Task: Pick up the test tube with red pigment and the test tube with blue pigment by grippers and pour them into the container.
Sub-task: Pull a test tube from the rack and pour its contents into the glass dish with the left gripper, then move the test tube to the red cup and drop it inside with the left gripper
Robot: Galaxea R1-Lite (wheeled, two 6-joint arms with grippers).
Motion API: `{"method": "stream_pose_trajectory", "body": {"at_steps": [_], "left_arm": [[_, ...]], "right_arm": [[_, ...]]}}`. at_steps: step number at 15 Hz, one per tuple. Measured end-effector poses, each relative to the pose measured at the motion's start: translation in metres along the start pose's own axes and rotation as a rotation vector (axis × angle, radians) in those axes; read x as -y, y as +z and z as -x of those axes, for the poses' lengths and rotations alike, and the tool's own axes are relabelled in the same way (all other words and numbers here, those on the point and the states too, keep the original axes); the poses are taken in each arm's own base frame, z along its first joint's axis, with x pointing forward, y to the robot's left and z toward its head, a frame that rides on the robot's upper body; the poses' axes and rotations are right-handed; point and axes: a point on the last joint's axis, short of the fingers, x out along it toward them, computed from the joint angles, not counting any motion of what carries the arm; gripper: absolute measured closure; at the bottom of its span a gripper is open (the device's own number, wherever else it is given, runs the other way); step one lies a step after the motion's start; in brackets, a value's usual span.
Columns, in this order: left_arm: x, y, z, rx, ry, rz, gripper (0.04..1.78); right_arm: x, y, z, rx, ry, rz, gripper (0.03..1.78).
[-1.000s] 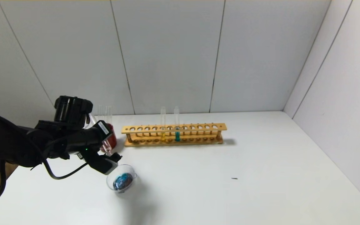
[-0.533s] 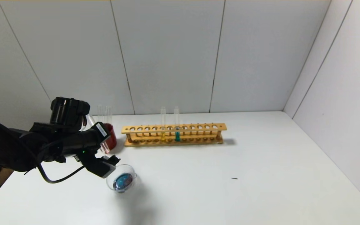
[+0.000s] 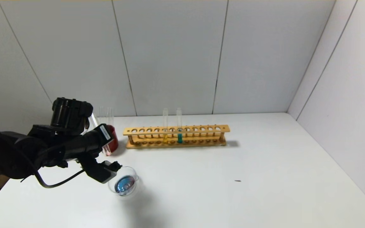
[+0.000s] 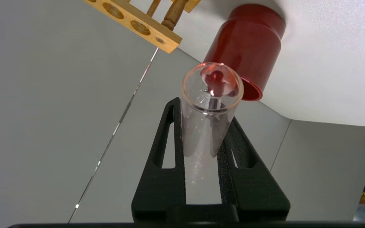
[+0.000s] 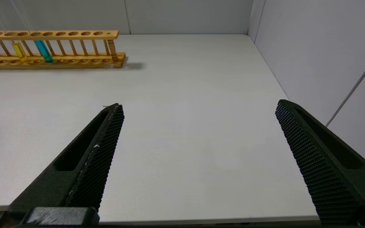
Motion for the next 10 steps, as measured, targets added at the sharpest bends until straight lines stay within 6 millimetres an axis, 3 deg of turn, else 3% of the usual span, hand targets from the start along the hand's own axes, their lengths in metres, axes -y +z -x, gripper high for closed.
{"method": "stream_pose_trajectory", "body": {"at_steps": [5, 7, 10], "left_arm": [[-0.004, -0.008, 0.008, -0.047, 0.04, 0.072, 1.49], [-0.006, -0.021, 0.017, -0.133, 0.084, 0.281, 1.49], [-0.006, -0.033, 0.032, -0.238, 0.118, 0.728, 1.49]], "right_arm": [[0.0, 0.0, 0.0, 0.0, 0.0, 0.0, 0.06], [0.0, 0.0, 0.0, 0.0, 0.0, 0.0, 0.06], [0.0, 0.0, 0.0, 0.0, 0.0, 0.0, 0.06]]}}
